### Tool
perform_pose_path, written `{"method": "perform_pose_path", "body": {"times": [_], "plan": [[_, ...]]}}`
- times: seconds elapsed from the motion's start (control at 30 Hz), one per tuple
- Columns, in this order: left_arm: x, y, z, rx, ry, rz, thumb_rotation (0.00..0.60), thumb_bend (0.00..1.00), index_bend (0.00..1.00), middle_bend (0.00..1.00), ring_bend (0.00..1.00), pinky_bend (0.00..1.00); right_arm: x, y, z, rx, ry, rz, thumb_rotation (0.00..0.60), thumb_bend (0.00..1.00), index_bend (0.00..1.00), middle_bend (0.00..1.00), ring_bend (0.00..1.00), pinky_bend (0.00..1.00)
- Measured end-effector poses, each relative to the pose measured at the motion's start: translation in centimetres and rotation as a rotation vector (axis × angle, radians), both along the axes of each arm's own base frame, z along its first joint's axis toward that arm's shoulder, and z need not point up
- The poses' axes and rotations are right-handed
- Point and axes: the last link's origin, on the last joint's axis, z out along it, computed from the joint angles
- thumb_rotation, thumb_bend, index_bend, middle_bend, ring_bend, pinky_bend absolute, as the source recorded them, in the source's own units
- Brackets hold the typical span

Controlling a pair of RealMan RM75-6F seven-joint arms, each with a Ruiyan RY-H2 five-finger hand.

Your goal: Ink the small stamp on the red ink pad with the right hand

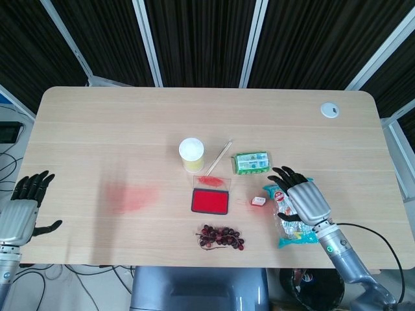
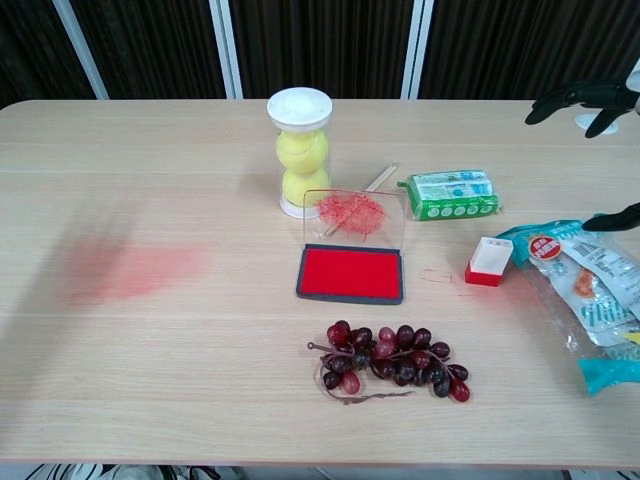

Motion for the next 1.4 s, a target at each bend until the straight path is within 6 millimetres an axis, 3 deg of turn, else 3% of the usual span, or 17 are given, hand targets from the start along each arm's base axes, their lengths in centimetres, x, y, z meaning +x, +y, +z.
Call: {"method": "perform_pose_path", "body": {"times": [0.33,0.5,0.97,1.4], "plan": [[0.0,0.0,0.0,-0.005,-0.005,0.003,0.600,0.05,0.00,0.00,0.00,0.00,-0.1,-0.3,-0.4,-0.001,0.015,-0.025,0.600,0.16,0.21,0.12,0.10,0.26],[0.0,0.1,0.0,-0.008,-0.007,0.006,0.600,0.05,0.00,0.00,0.00,0.00,0.0,-0.7,-1.1,0.005,0.016,-0.055,0.600,0.17,0.22,0.17,0.10,0.26],[-0.1,0.2,0.0,-0.029,-0.028,0.019,0.600,0.05,0.00,0.00,0.00,0.00,1.0,-2.3,-4.4,0.026,0.062,-0.168,0.600,0.19,0.32,0.28,0.13,0.26],[-0.1,0.4,0.0,-0.051,-0.044,0.028,0.600,0.05,0.00,0.00,0.00,0.00,1.1,-3.4,-7.2,0.049,0.074,-0.232,0.600,0.26,0.37,0.31,0.15,0.27]]}}
